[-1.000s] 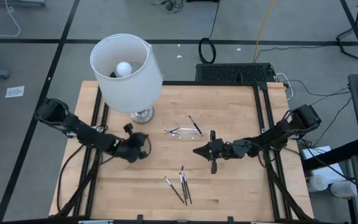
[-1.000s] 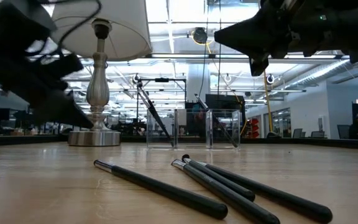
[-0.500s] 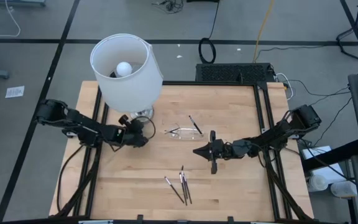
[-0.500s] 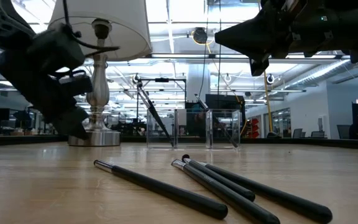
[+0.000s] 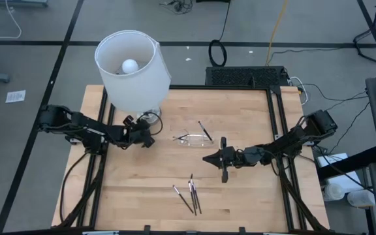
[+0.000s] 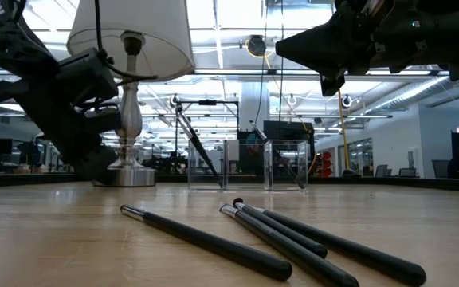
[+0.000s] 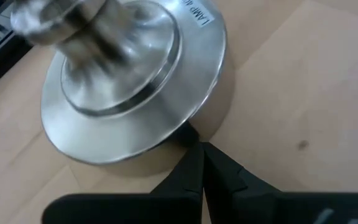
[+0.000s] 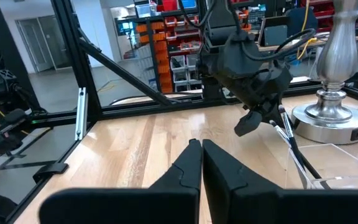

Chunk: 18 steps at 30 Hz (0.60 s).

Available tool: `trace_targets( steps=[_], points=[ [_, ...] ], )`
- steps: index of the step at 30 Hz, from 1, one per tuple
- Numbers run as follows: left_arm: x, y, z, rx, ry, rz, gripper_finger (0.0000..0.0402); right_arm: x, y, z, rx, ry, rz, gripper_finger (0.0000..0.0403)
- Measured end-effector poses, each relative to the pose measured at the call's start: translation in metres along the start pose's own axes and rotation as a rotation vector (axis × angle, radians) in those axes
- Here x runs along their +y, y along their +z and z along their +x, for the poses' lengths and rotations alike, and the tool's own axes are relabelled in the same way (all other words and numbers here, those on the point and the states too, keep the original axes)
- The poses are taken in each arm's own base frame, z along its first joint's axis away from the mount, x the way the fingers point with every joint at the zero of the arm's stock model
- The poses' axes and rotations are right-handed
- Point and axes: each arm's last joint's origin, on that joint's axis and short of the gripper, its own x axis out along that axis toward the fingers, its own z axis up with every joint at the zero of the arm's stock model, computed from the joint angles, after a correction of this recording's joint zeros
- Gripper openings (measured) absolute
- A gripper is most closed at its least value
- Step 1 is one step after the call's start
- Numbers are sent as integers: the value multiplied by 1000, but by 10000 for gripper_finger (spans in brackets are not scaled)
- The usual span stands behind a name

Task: Sort items
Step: Adjust the lamp on the table

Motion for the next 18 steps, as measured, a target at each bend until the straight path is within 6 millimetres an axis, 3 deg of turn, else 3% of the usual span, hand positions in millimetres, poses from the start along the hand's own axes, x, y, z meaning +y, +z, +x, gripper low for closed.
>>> trace_targets(
  steps=[18],
  points=[
    [21, -2, 17, -21, -11, -44, 2, 0, 0, 0, 0, 0, 0, 0]
  ],
)
